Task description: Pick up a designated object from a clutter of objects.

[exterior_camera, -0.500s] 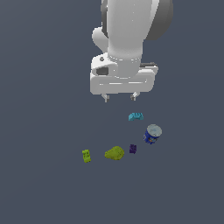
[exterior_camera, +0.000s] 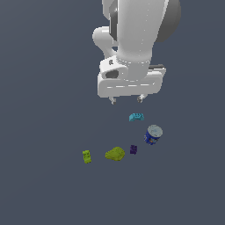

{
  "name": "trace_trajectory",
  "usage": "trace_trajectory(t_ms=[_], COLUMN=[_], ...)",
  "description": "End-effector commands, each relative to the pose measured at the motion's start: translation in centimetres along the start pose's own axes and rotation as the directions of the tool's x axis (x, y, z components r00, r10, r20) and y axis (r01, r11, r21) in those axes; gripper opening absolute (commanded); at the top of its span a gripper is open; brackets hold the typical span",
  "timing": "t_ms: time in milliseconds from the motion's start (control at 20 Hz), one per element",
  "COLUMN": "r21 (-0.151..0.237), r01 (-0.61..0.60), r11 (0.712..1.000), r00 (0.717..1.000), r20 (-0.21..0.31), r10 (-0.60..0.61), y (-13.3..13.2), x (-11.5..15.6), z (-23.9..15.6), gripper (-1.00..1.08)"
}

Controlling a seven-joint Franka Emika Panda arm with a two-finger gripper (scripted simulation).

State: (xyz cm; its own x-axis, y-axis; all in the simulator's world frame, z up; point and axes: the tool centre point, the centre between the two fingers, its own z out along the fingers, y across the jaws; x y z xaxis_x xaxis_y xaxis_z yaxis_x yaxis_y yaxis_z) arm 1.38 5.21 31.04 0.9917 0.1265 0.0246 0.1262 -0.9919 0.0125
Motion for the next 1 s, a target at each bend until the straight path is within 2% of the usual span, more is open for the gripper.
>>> trace_trajectory(t_ms=[0, 500, 950], r21=[0.002, 0.004, 0.008], r01=[0.010, -0.019, -0.112], r11=[1.000, 1.000, 0.994], r00=[1.000, 1.000, 0.994], r20=[-0.002, 0.000, 0.008], r10=[-0.010, 0.019, 0.112], y=[-0.5, -0.7, -1.8], x=[0.1, 1.0, 3.7], z=[0.0, 1.5, 7.2], gripper=[1.00, 1.00, 1.00])
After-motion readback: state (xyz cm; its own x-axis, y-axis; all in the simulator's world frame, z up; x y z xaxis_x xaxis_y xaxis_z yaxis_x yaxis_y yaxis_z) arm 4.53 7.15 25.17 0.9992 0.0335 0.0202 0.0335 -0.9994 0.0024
